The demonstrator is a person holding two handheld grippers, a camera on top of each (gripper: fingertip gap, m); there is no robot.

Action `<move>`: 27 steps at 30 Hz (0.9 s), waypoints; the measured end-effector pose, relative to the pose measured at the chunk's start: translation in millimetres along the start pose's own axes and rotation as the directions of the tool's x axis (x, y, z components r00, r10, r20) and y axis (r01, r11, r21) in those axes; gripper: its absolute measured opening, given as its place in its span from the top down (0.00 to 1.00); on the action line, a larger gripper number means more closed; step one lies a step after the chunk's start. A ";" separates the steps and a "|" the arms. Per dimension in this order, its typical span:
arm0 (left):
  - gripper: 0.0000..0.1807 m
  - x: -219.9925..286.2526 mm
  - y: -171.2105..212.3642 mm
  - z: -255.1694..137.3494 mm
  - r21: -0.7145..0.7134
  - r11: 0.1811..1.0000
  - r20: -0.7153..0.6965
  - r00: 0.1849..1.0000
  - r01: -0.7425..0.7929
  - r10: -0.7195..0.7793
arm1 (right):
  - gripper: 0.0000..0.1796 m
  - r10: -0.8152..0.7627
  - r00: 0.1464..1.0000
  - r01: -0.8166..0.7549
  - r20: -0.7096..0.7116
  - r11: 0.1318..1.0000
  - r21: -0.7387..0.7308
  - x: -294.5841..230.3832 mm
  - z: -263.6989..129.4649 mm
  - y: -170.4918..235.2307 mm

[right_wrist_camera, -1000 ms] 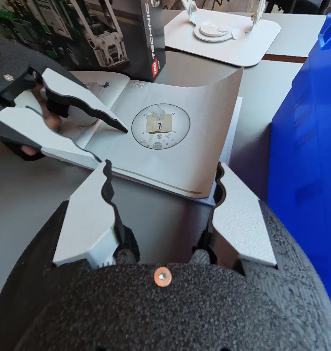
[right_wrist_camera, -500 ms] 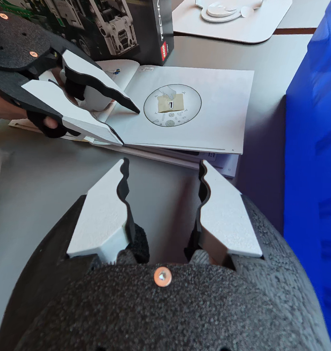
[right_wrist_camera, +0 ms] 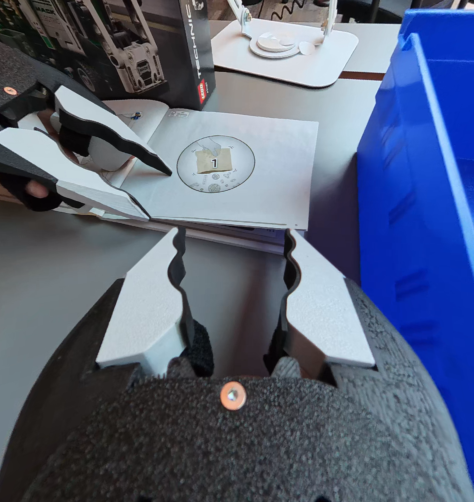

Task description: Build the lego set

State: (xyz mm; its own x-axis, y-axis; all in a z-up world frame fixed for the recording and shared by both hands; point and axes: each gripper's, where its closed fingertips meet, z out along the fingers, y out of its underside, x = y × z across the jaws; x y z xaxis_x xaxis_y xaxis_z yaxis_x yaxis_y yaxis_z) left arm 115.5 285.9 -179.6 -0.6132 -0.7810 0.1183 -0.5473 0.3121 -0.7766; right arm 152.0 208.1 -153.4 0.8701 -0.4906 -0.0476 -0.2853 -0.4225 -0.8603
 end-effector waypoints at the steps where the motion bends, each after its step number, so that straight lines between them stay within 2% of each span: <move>1: 0.67 0.0 -0.1 -0.1 0.000 1.000 0.001 1.000 -0.001 0.001 | 0.59 0.001 1.000 -0.001 -0.020 1.000 -0.002 3.1 -0.9 0.4; 5: 0.67 -0.1 0.1 0.0 -0.001 1.000 0.002 1.000 -0.002 0.002 | 0.54 0.007 0.996 -0.006 -0.091 1.000 0.013 12.1 -4.5 -1.3; 8: 0.67 -0.2 0.0 0.1 -0.001 1.000 0.001 1.000 -0.001 0.001 | 0.54 0.024 0.996 -0.020 -0.083 0.999 0.049 11.3 -5.3 -5.5; 27: 0.67 -0.2 0.1 0.3 -0.002 1.000 0.003 1.000 -0.002 0.002 | 0.55 0.033 0.998 -0.032 -0.056 0.999 0.028 10.4 2.4 -4.3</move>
State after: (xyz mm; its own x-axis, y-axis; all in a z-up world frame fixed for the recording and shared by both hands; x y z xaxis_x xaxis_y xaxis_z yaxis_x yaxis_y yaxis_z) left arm 115.8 285.9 -179.9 -0.6128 -0.7819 0.1145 -0.5470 0.3151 -0.7755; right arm 163.2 206.7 -151.4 0.8363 -0.5462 -0.0477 -0.3012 -0.3850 -0.8723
